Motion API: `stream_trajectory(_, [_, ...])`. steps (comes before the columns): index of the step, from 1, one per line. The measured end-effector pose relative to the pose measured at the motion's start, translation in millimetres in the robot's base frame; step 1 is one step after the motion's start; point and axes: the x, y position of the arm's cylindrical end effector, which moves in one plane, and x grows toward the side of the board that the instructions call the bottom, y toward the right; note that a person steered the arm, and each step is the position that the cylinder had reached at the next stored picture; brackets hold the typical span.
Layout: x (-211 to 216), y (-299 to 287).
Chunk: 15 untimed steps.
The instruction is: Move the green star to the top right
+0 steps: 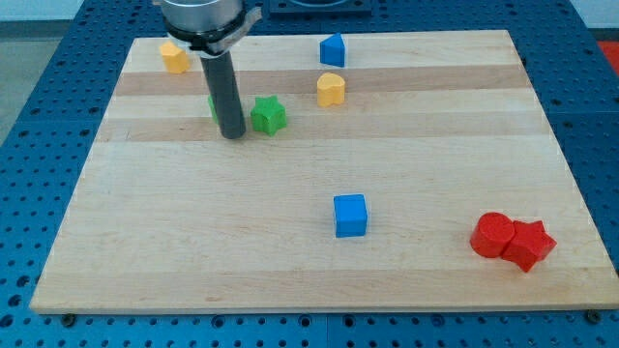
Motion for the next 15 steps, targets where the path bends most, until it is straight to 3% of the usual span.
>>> stream_trajectory(2, [-18.5, 22.1])
stream_trajectory(3, [9.5, 55.0])
stream_trajectory(5, [-1.3, 100.7])
stream_trajectory(8, [-30.0, 68.0])
stream_trajectory(15, [-33.8, 241.1])
